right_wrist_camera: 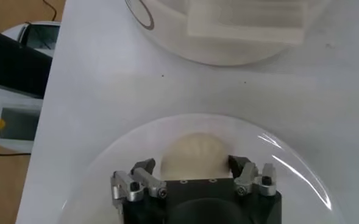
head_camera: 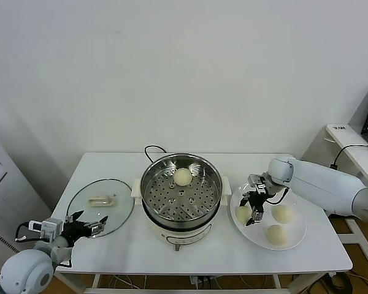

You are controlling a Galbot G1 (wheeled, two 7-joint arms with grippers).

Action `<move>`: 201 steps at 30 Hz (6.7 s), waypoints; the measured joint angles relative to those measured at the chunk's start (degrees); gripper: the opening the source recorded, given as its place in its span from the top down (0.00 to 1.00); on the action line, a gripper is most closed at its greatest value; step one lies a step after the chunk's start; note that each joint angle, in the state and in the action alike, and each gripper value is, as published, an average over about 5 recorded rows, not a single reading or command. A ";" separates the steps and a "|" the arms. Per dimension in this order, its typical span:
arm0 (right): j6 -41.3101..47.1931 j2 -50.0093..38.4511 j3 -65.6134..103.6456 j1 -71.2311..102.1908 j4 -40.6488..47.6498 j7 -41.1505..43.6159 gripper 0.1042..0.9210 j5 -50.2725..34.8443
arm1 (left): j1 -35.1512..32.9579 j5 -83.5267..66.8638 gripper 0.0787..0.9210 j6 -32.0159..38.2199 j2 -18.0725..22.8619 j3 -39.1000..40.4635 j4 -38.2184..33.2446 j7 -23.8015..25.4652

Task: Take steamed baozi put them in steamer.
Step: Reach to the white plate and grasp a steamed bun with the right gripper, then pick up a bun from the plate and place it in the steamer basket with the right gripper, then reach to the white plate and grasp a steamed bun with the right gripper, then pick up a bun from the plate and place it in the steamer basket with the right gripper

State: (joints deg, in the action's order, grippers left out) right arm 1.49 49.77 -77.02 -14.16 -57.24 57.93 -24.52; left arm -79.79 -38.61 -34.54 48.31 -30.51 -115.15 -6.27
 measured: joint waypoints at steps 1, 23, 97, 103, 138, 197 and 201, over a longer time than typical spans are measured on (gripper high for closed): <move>0.01 -0.05 -0.04 -0.03 -0.02 0.02 0.48 0.03 | 0.00 0.00 0.12 0.00 0.02 -0.01 -0.02 -0.01; 5.62 -2.53 -11.91 -26.18 -12.70 2.68 0.55 -14.34 | 0.44 0.15 0.12 -0.10 0.01 0.24 0.40 -0.23; 12.39 -2.76 -24.08 -39.42 -23.06 1.90 0.12 -20.43 | 0.39 -0.24 0.12 0.93 -1.19 0.12 1.03 0.31; 8.79 -10.53 -24.86 -38.52 -24.84 4.13 0.12 -14.12 | 0.19 -0.26 0.12 0.92 -1.18 -0.30 0.80 0.30; -0.72 -14.93 -5.12 -6.20 -13.66 5.48 0.13 9.11 | 0.38 -0.37 0.12 0.68 -1.24 0.17 1.04 0.50; -37.52 16.31 6.19 -19.78 -16.04 11.46 0.57 14.42 | 0.58 -0.29 0.12 1.05 -1.88 0.89 0.84 0.53; -40.79 18.14 6.75 -18.05 -16.87 11.82 0.57 17.68 | 0.56 -0.31 0.12 1.09 -1.96 0.77 0.82 0.55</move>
State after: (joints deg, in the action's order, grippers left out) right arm -39.30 67.91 -70.27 -32.21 -74.10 69.75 -6.83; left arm -79.23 -38.92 -33.45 46.35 -29.74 -114.33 -5.71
